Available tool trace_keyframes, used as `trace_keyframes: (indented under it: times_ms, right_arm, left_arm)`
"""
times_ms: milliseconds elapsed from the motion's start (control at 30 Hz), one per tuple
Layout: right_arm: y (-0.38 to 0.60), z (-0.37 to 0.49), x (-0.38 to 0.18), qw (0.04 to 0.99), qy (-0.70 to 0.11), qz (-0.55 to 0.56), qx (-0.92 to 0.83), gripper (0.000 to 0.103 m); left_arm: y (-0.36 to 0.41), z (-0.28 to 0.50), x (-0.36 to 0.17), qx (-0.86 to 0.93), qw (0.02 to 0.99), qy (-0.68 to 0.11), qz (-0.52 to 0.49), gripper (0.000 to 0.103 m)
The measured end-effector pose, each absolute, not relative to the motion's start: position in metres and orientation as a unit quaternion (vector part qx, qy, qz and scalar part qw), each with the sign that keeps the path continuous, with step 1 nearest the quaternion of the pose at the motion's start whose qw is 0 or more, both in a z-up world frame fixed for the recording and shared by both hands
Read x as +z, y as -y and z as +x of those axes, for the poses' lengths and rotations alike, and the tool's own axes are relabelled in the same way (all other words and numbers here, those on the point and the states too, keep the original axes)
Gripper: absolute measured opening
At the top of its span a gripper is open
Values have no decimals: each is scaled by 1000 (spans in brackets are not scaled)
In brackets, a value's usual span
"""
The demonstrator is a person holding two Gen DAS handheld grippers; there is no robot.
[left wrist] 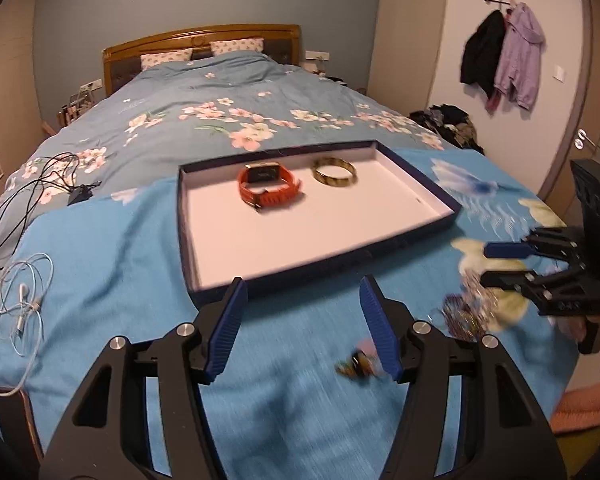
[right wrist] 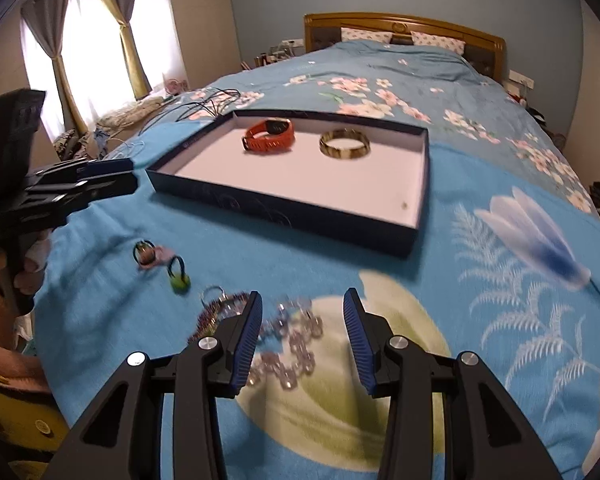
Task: Organize jewelry
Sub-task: 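Grasp the pink hair tie with the left tool while the right tool grasps the clear bead bracelet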
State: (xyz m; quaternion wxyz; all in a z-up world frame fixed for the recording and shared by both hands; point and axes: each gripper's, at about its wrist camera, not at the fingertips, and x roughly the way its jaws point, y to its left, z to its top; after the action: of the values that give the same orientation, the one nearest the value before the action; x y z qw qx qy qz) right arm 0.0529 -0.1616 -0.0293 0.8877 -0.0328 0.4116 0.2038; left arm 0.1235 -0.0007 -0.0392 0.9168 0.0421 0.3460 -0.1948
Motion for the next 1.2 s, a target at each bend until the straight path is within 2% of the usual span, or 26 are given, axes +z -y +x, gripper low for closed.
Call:
trace_keyframes:
  times_ms: [500,567,633,733,867,1000,1200]
  right_arm:
    - [153,40,-48,884,-428,-56,183,39]
    - [152,39,-48,885,-425,-58,181,37]
    - [152,38,-48,886,-423,-59,180,32]
    - [151,37,-48,886,-422,-61,181,27]
    - [150,37,-47,887,-420,-63,182,26]
    - [149,37,-47,887,-420,-62,184,16]
    - [153,36,-45,888,-418,-53,185,13]
  left_arm:
    - [48,94,-54,-285,883,-359,98,57]
    - [51,96,-57,-289,879,-365,100,54]
    - [52,100,-60,-289,877,-371,101,46]
    - [53,108,-63,-288,875,-377,98,43]
    - [53,116,-73,-283,867,-397,105,38]
    - [50,121,-76,-277,865,-404,106,36]
    - [47,123,-77,-270,864,-409,115,28]
